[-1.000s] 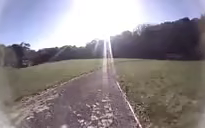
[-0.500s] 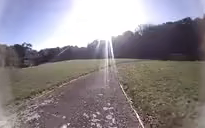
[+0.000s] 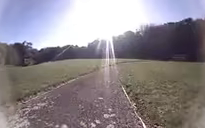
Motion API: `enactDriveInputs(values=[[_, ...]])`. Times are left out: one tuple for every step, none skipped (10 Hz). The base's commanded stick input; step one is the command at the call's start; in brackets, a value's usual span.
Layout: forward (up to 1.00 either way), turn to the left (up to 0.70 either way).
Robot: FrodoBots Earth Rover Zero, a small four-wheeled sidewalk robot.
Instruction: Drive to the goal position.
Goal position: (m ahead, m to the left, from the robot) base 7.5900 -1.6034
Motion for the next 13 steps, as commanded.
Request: enactDriveInputs(values=[[0.7, -0.3], [0.7, -0.34], [0.7, -0.33], [0.7, -0.28], [0.7, -0.13], [0.7, 0.0], [0.7, 0.0], [0.7, 0.0], [0.7, 0.0], [0.7, 0.0], [0.7, -0.35], [0.7, -0.35], [0.7, -0.35]])
